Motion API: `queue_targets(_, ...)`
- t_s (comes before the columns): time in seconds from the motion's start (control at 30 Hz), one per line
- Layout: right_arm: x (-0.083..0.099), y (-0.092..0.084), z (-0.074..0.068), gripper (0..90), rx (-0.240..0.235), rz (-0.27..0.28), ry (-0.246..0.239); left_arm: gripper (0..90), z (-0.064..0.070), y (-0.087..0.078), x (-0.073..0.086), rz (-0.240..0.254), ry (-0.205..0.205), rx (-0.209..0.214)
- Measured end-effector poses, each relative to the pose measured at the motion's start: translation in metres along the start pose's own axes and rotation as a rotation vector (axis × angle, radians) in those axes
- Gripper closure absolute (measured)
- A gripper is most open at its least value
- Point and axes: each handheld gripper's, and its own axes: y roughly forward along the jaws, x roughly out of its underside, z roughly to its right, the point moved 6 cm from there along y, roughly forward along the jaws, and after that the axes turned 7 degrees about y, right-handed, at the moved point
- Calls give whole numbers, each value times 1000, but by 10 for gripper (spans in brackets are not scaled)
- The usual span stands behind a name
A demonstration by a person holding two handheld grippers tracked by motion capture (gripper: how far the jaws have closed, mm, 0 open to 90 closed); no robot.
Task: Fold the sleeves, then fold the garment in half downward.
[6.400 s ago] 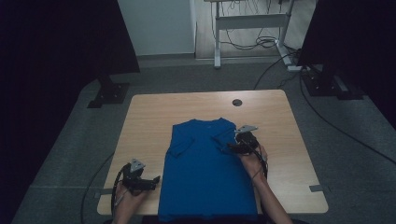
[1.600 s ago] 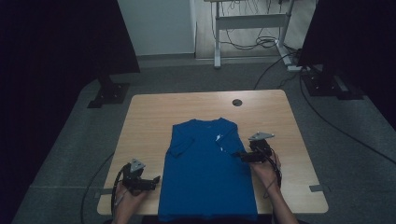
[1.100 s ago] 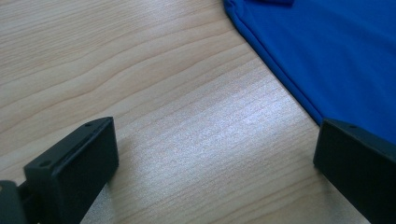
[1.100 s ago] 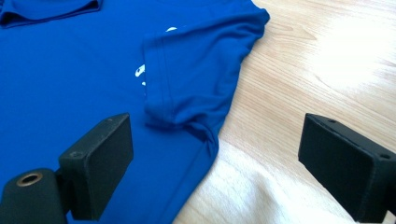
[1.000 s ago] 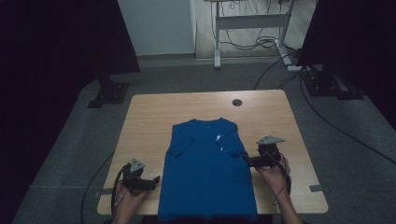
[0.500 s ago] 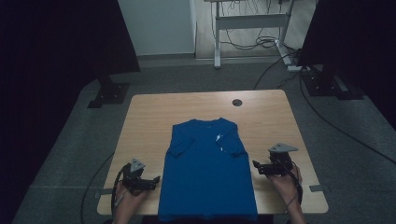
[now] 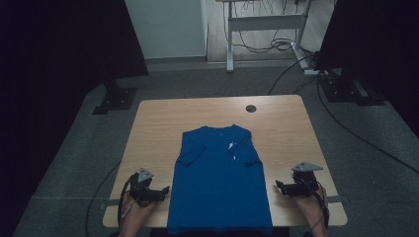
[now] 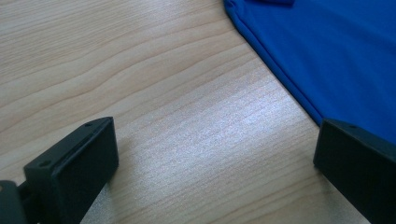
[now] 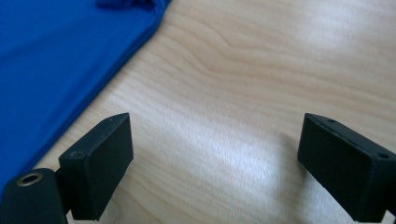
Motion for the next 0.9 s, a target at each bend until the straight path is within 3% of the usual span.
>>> queue_targets(0.17, 3, 0, 0, 84, 21, 18, -23, 0, 0, 0, 0, 0, 0, 0)
queue_targets(0.9, 3, 2, -1, 9, 32, 1, -16, 28, -2, -2, 0, 4, 0, 3)
